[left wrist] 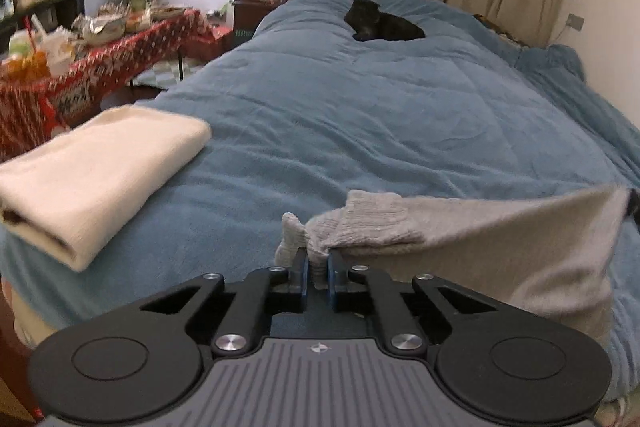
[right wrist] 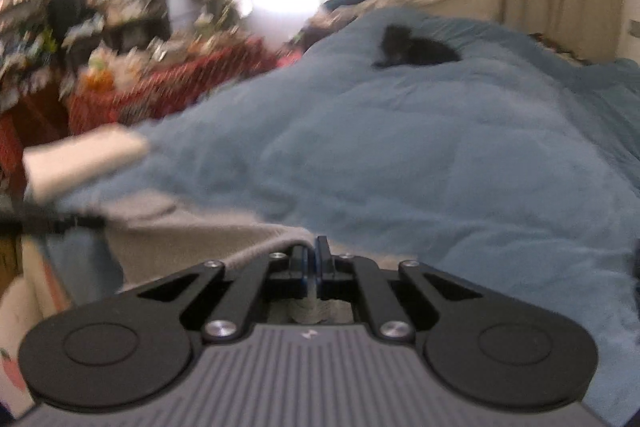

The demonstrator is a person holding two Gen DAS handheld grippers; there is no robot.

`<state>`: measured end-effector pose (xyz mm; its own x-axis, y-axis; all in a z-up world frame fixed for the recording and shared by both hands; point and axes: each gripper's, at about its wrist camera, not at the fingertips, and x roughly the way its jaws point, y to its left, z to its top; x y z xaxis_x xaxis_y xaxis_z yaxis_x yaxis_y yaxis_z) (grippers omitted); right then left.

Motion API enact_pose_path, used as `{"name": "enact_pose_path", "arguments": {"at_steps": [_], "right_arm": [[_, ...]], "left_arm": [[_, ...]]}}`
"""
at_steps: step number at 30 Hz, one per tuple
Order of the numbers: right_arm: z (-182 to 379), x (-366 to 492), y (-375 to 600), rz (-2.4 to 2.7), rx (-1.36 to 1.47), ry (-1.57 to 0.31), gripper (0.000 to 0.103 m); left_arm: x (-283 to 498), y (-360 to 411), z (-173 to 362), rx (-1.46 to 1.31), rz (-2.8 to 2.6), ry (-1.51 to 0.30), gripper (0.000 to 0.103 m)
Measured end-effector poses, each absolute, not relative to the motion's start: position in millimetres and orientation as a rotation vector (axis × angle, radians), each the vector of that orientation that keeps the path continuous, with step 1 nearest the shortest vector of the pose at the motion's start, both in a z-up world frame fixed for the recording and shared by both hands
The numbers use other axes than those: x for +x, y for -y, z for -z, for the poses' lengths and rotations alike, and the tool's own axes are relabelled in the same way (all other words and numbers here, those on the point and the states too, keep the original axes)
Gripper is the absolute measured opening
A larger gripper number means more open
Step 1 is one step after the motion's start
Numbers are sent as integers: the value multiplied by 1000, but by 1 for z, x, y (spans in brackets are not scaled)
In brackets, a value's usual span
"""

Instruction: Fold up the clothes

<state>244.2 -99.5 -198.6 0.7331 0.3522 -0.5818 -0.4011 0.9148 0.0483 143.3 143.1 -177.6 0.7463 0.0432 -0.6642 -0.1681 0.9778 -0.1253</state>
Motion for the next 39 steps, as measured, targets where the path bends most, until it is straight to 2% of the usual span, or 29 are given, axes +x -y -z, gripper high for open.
{"name": "enact_pose_path", "arguments": {"at_steps": [8, 12, 14, 18, 20, 21, 28, 31, 32, 39], "right_arm": [[128, 259, 149, -300, -58, -476, 3], [107, 268, 171, -241, -62, -448, 3], [118, 276, 181, -217, -59, -487, 3], [160, 293, 205, -149, -51, -601, 3], [186, 298, 218, -110, -49, -649, 3], [197, 300, 225, -93, -48, -665, 3], [230, 299, 251, -50, -15, -713, 3], [232, 300, 250, -57, -19, -715, 3], [231, 299, 247, -58, -19, -714, 3], [225, 289, 240, -61, 11, -706, 3]], "left_arm": [[203, -107, 108, -152, -67, -519, 8], [236, -87, 99, -157, 14, -549, 10], [245, -75, 108, -147, 36, -590, 17], [239, -49, 132, -75, 46, -650, 23], [231, -37, 142, -22, 47, -680, 34], [226, -33, 147, -2, 53, -694, 36], [168, -13, 158, -8, 228, -798, 38], [143, -2, 158, -11, 293, -825, 51], [137, 1, 159, -14, 310, -841, 53], [130, 24, 184, 30, 311, -907, 53]]}}
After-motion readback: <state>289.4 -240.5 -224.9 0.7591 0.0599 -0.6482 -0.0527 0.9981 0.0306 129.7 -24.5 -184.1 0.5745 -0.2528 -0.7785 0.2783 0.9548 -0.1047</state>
